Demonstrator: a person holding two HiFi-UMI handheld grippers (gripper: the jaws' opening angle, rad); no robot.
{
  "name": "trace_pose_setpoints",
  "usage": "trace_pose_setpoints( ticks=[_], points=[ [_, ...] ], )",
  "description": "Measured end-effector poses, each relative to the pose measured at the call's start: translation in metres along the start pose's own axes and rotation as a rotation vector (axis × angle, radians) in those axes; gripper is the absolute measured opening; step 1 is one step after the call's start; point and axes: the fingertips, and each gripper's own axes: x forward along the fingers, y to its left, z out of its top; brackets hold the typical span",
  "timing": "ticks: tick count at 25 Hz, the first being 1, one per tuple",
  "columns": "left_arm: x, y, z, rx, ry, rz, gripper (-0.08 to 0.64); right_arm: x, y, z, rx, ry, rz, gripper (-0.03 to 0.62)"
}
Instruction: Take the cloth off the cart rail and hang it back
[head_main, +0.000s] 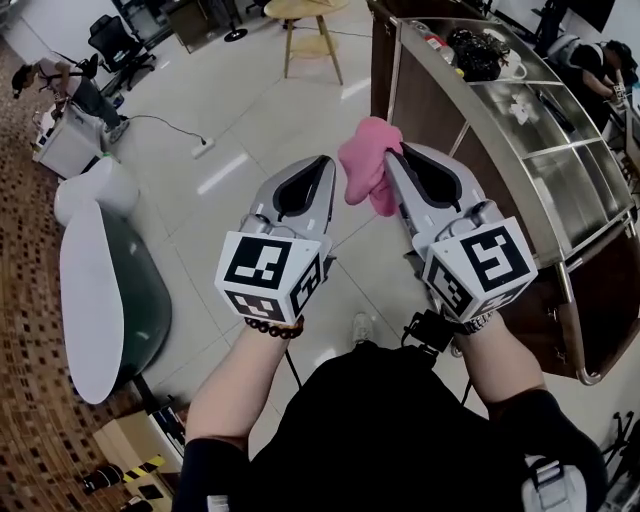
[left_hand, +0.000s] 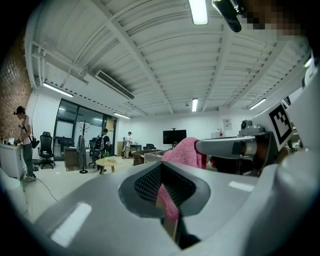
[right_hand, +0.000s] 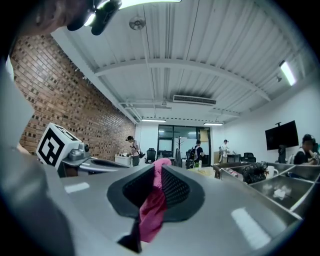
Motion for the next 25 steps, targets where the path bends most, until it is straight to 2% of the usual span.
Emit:
trace_pose_setpoints(
  ticks=[6,12,18,25],
  points=[
    [0.058,0.031,-0.002,-0.012,0.013,-0.003,0.003,0.042,-0.049,-0.008,0.005,0.009,-0.012,0.039],
    [0.085,0.054,0.0,-0.014,0.013,-0.032,0.003,0.069,-0.067,-0.008,-0.006,0.006,-0.04,0.04],
    [0.107,0.088,-0.003,-0.021,0.005,-0.095,0.003,0.106,-0.074,-0.012,-0.025,0.015,-0.096,0.04],
    [0.127,0.159,0.013,-0.029,0.002,-0.195,0.003,0.173,-0.069,-0.004,-0.037,0.016,-0.199,0.038]
  ],
)
